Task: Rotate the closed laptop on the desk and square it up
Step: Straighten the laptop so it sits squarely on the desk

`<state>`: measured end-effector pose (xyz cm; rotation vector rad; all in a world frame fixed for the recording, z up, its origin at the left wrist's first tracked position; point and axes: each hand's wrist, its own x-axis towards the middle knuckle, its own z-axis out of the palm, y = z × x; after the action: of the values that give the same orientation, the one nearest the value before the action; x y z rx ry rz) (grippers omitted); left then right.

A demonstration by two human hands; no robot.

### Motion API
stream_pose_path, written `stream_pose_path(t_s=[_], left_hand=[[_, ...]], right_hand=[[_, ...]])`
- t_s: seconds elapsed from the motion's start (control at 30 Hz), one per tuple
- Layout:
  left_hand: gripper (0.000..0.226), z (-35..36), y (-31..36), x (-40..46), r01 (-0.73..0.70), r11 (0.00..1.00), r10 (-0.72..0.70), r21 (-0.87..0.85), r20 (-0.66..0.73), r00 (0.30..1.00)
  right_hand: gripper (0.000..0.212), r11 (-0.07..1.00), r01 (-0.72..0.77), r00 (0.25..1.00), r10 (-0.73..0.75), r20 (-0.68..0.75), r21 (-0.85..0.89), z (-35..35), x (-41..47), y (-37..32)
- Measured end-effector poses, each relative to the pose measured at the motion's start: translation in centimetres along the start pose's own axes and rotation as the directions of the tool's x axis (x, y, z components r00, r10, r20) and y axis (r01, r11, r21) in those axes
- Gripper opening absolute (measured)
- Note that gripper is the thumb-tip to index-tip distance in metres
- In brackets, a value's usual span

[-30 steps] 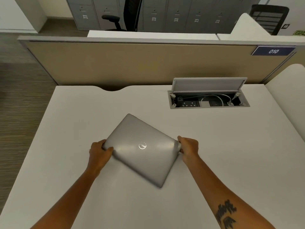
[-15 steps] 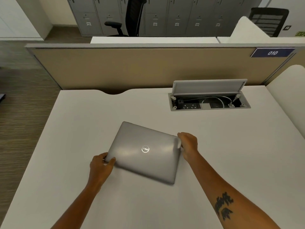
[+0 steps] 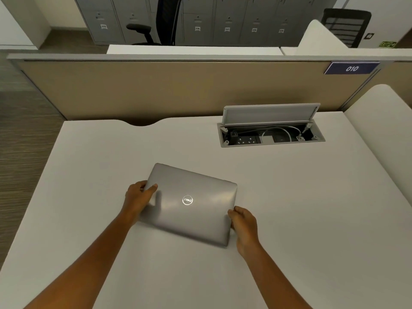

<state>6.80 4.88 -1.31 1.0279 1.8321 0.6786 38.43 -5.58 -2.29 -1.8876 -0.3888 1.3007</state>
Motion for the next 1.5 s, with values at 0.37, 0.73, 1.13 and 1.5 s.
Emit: stream_pose_path(t_s=[0.37, 0.73, 1.13, 1.5], left_hand=[[0.054, 0.1, -0.4, 0.6, 0.142, 0.969, -0.141, -0.203, 0.017, 0.990], [0.043, 2.5, 0.8, -1.6, 0.255, 0.874, -0.239, -0.414, 0.091, 0.967], [0.043, 6.4, 3.6, -2.6, 0.249, 0.835, -0.215, -0.491, 0.127, 0.968], [0.066, 7.3, 6.0, -2.4, 0.245, 0.842, -0.196, -0.481, 0.152, 0.969]], right_hand=[[0.018, 0.985, -0.115, 0.989, 0.125, -0.079, 0.128, 1.1, 1.5, -1.8], [0.013, 0.984, -0.119, 0.983, 0.136, -0.121, 0.133, -0.8, 5.2, -5.9], [0.013, 0.993, -0.089, 0.989, 0.097, -0.112, 0.076, -2.9, 9.6, -9.7], [0.010, 0.998, -0.040, 0.997, 0.043, -0.070, 0.055, -3.5, 11.8, -11.4]])
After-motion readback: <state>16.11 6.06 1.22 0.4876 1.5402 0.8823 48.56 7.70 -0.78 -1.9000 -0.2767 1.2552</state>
